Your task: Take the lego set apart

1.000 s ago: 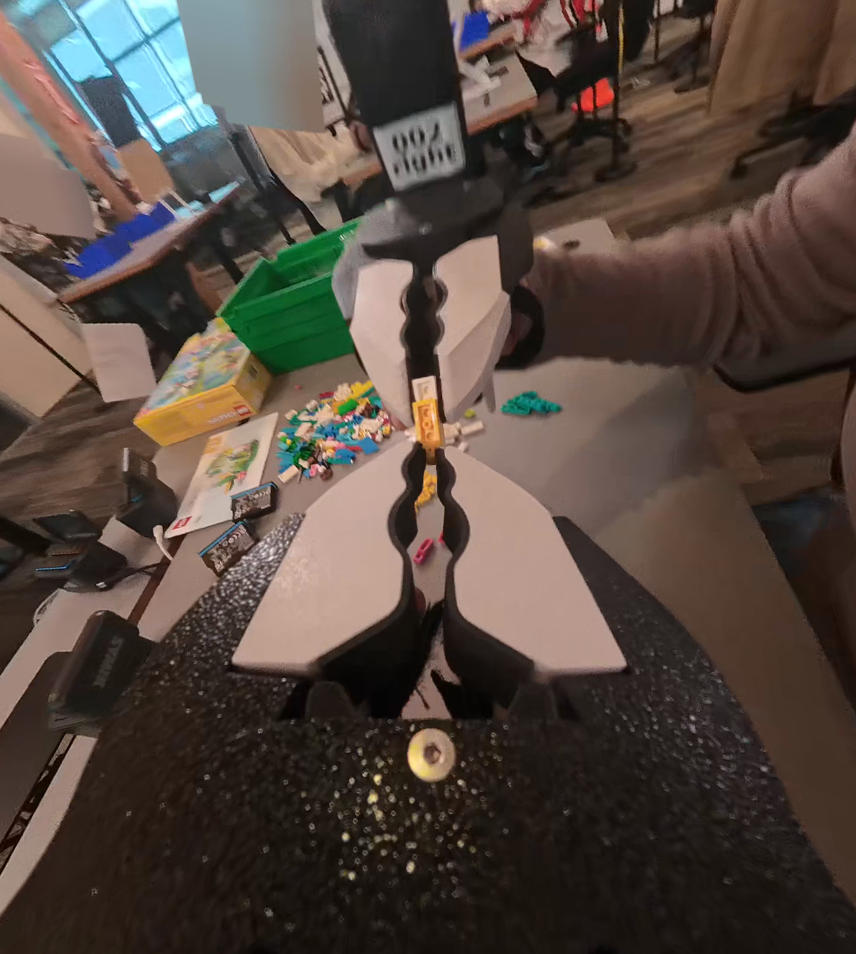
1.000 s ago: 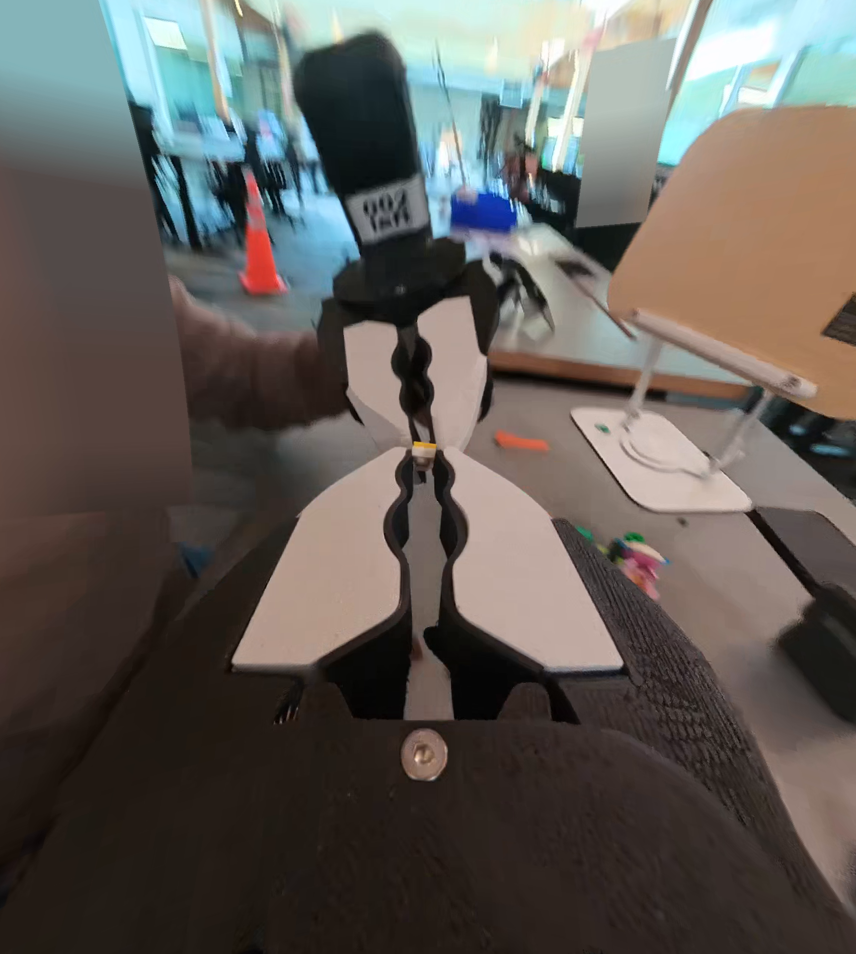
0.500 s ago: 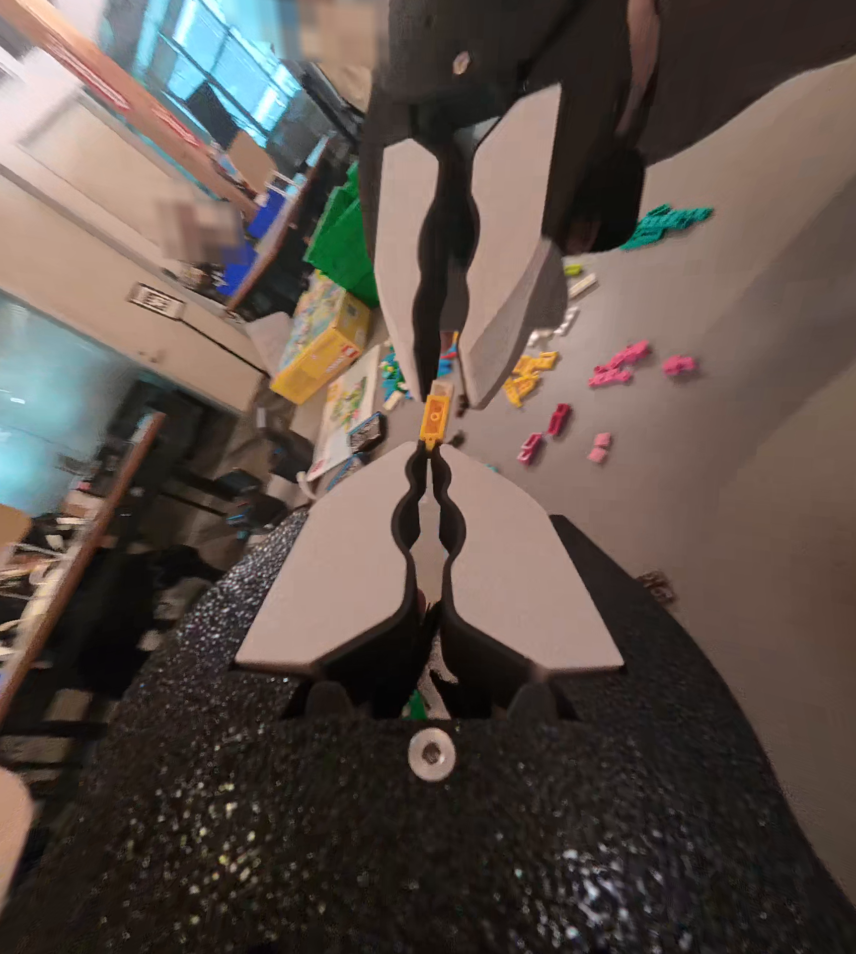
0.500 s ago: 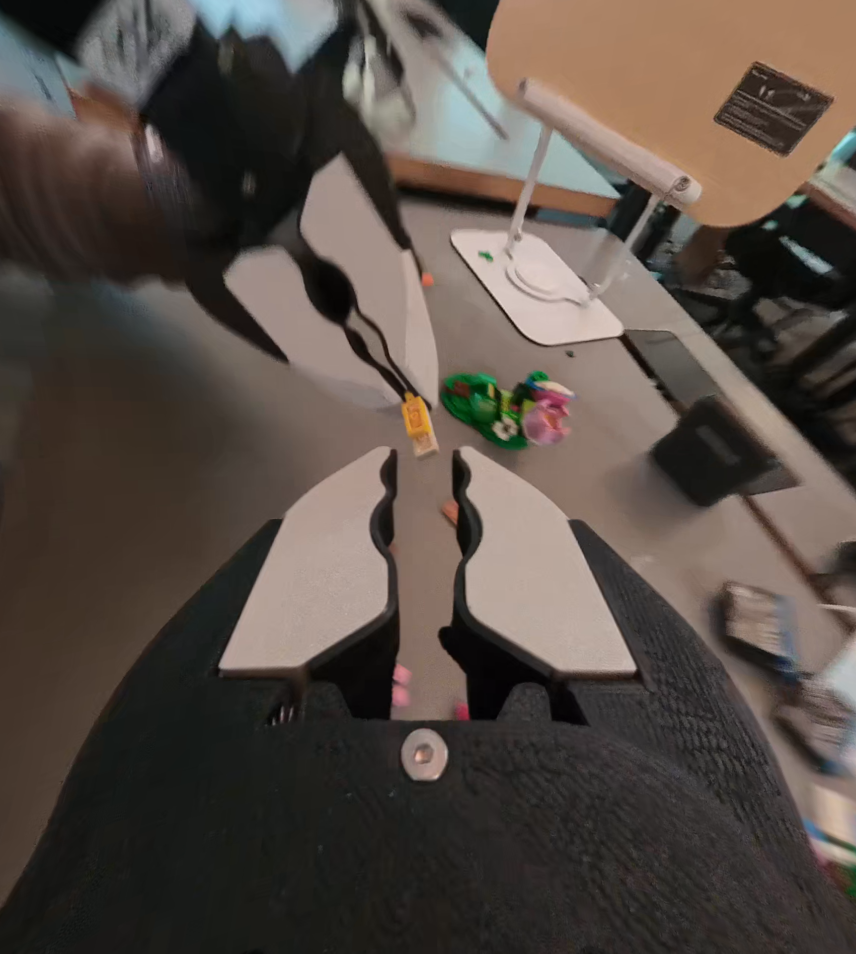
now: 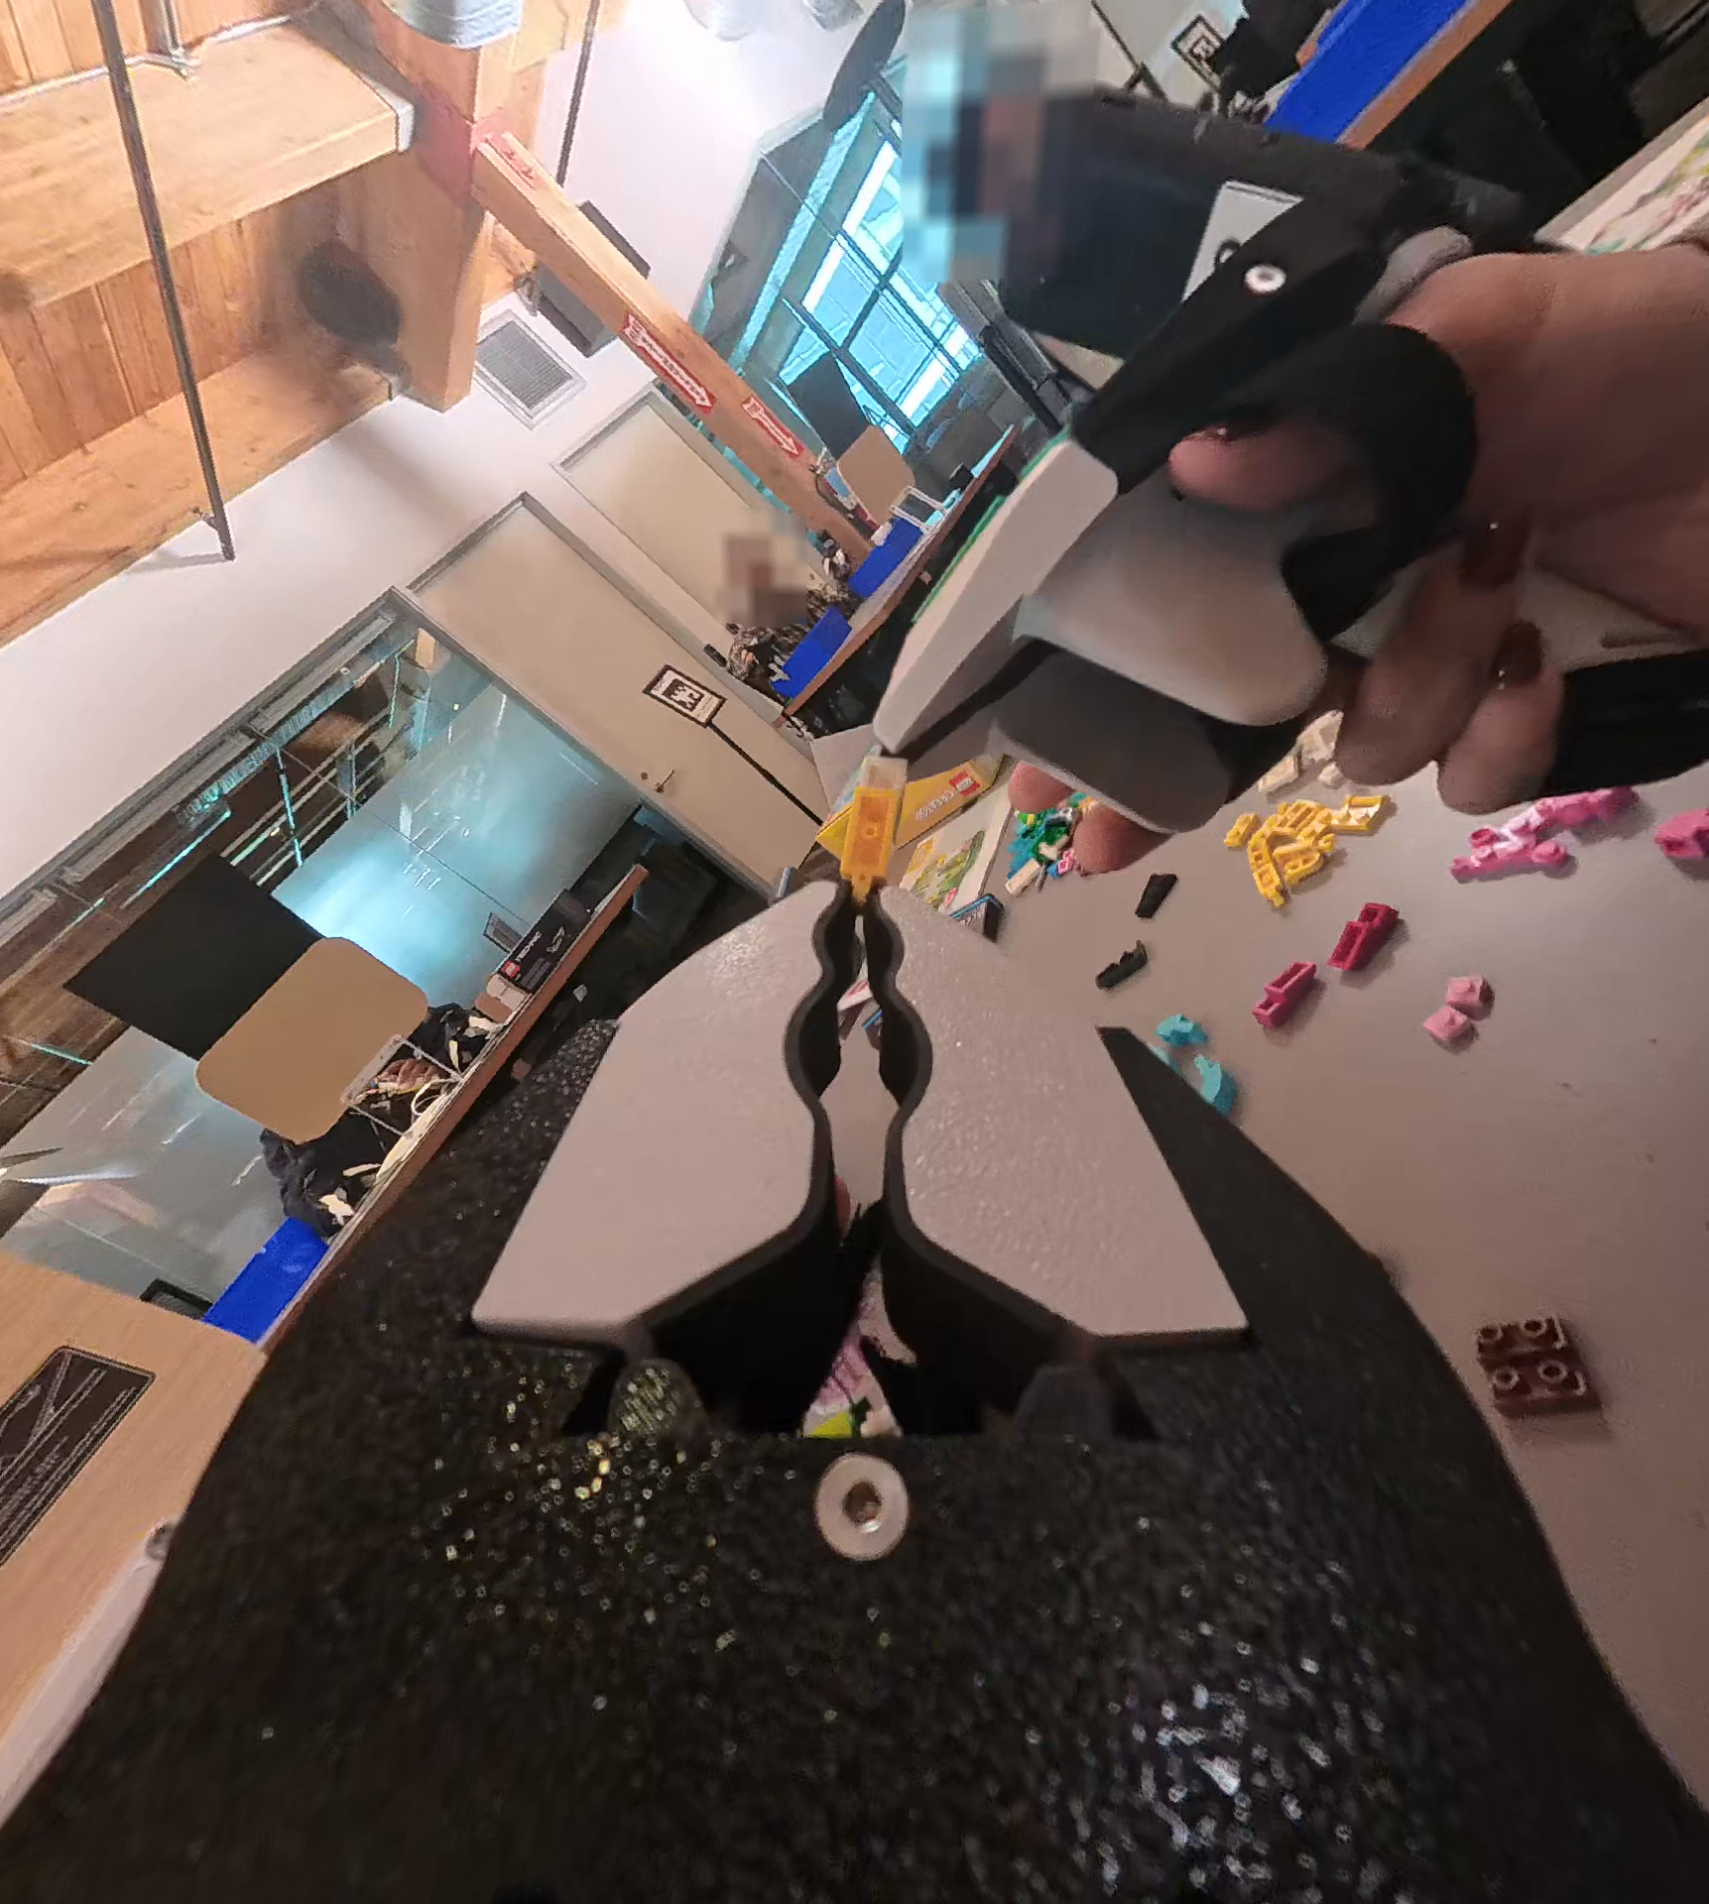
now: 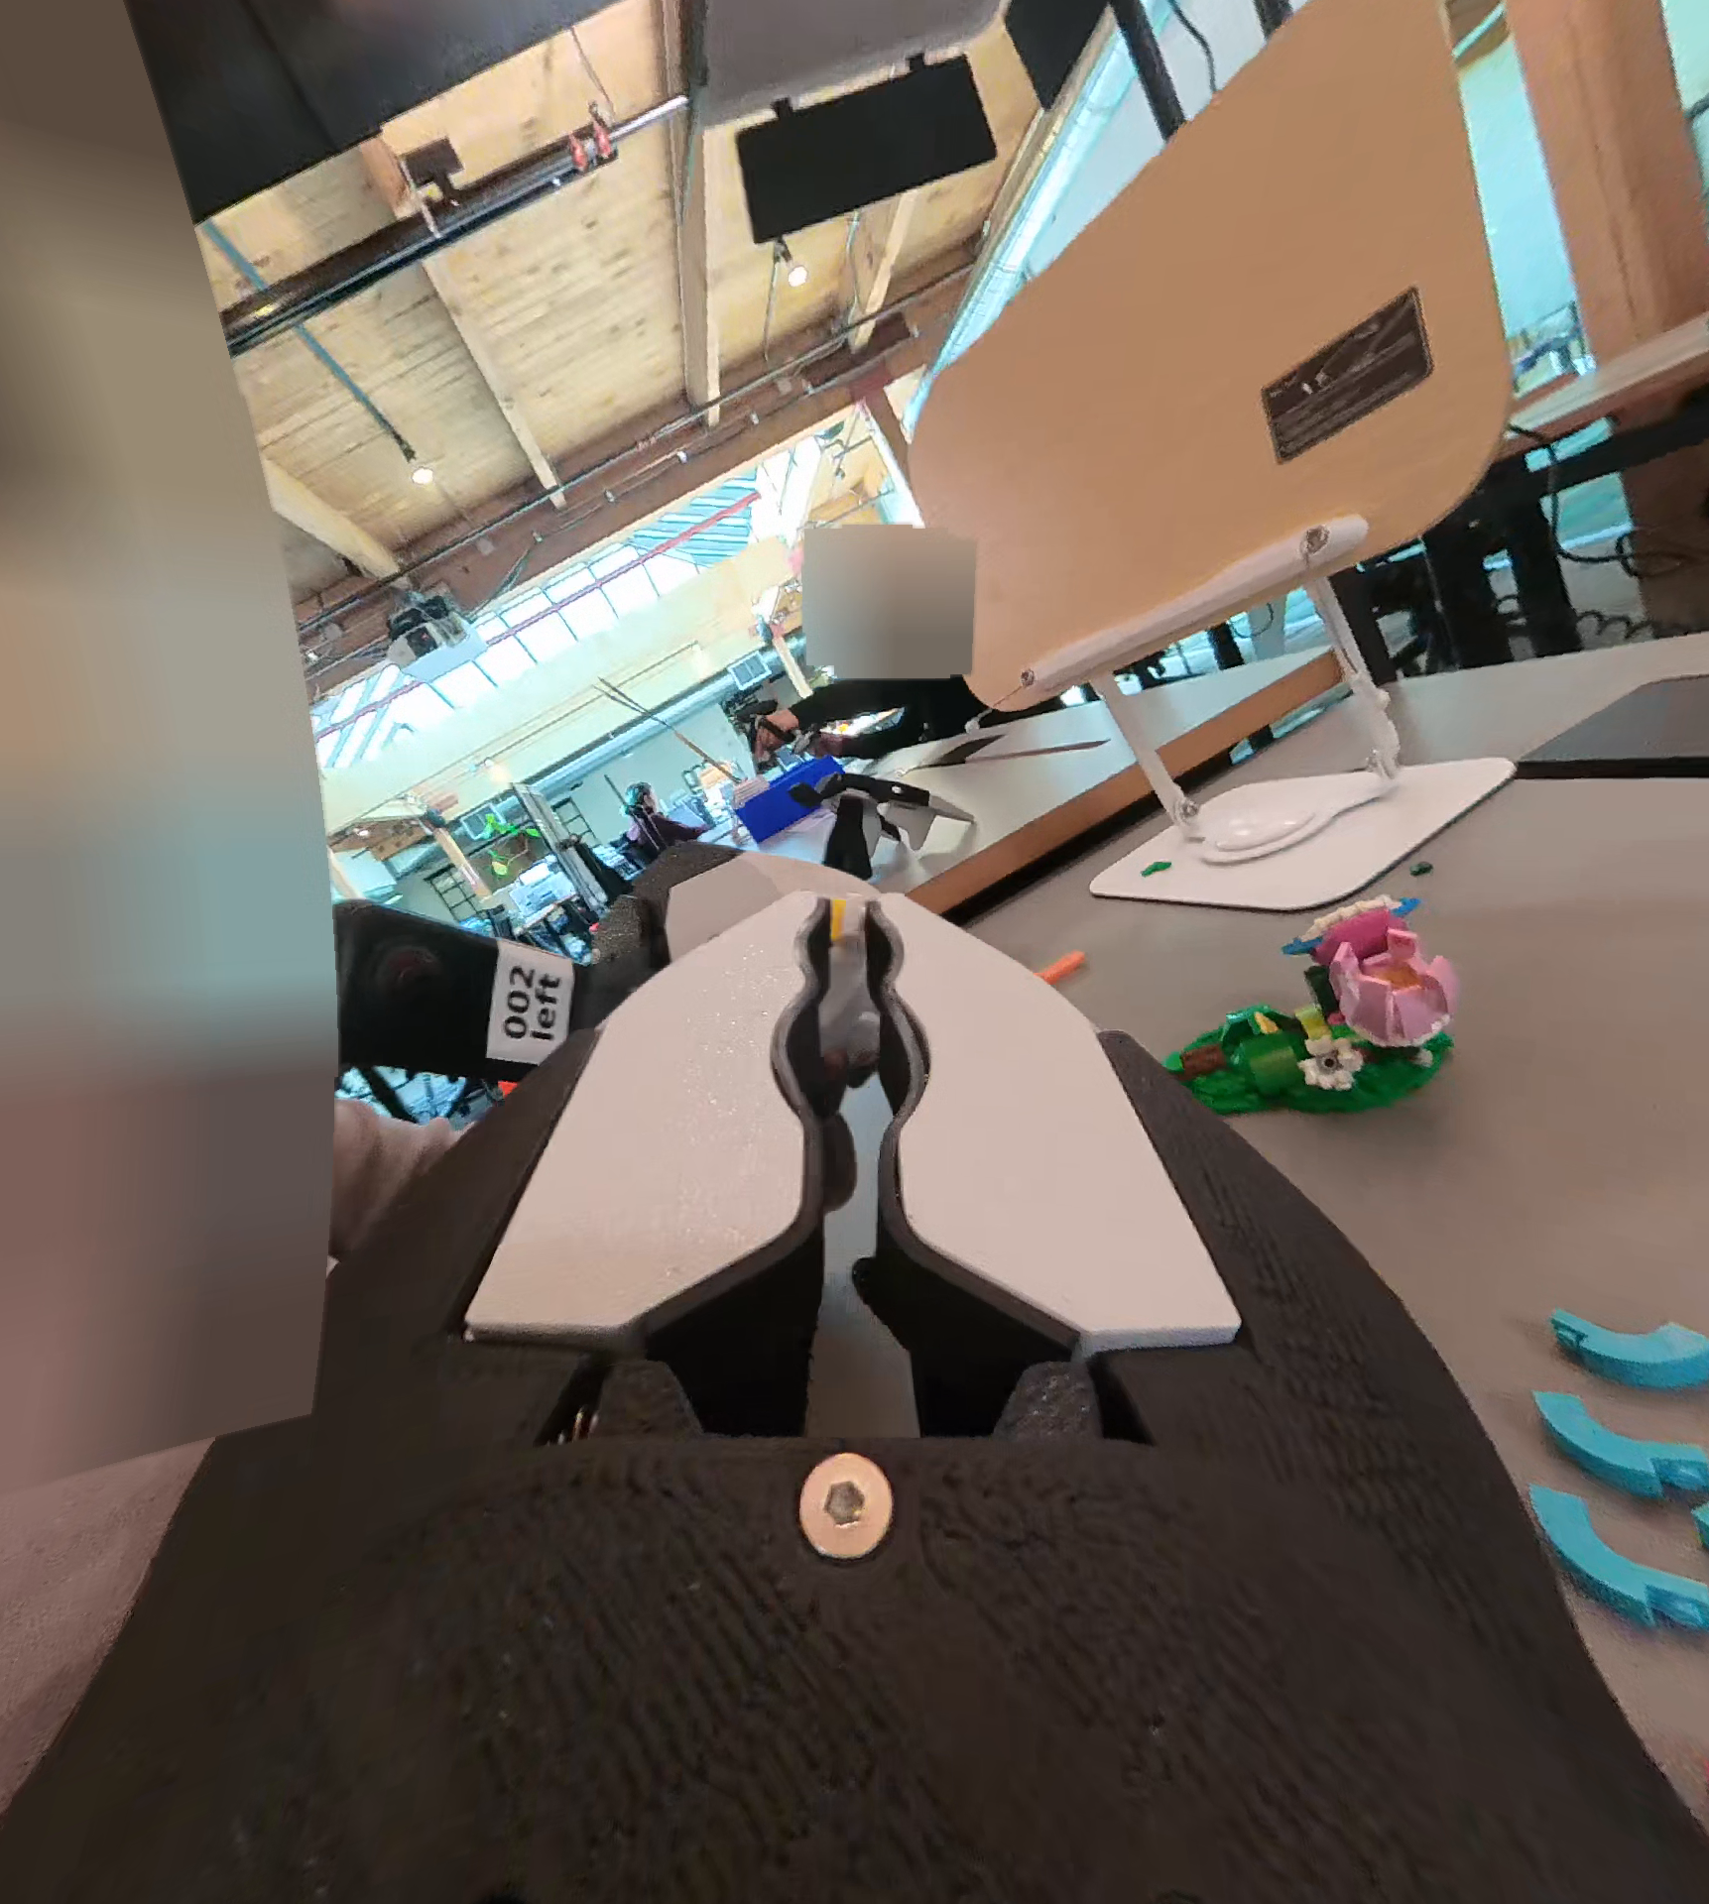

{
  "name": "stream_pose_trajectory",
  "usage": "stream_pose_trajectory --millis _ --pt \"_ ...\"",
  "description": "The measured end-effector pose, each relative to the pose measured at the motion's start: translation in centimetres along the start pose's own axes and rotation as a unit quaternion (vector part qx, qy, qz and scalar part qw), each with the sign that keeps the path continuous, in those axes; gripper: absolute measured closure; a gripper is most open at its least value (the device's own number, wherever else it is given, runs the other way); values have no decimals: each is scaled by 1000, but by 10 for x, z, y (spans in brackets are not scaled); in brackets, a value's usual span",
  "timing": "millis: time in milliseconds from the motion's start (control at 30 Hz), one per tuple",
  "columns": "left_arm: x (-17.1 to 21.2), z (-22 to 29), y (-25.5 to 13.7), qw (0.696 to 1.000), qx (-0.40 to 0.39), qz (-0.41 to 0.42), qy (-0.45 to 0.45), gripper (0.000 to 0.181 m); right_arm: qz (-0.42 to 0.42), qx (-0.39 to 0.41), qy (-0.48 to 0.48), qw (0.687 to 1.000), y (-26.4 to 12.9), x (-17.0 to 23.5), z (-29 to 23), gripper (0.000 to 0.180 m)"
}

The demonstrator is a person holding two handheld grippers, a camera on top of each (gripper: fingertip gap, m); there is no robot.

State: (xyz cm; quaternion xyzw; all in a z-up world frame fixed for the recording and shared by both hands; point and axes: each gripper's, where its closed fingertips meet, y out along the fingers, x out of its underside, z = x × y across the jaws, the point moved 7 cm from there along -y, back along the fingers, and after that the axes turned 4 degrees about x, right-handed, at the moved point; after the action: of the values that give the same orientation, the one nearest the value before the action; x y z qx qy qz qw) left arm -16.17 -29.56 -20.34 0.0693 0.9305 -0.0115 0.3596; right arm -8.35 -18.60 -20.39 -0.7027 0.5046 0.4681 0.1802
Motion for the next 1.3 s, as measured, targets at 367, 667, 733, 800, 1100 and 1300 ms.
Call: stream_pose_trajectory --millis 367,667,733,800,1100,1300 --pt "-15 4 13 998 -28 20 49 180 28 -27 6 999 -2 -6 -3 173" --pt "-27 -1 8 990 81 40 -106 154 24 -39 -162 986 -5 -13 -20 175" --pt "-30 -6 5 980 130 37 -148 160 10 -47 -201 978 -5 -13 -24 175" --pt "-31 -12 3 973 156 23 -166 171 4 -54 -224 973 -4 -13 -27 175" --pt "-24 -6 6 962 213 -15 -169 178 -9 -19 -350 937 -1 -6 -28 175" --pt "-19 -6 8 965 203 -7 -163 178 1 32 -412 911 1 -2 -31 174"
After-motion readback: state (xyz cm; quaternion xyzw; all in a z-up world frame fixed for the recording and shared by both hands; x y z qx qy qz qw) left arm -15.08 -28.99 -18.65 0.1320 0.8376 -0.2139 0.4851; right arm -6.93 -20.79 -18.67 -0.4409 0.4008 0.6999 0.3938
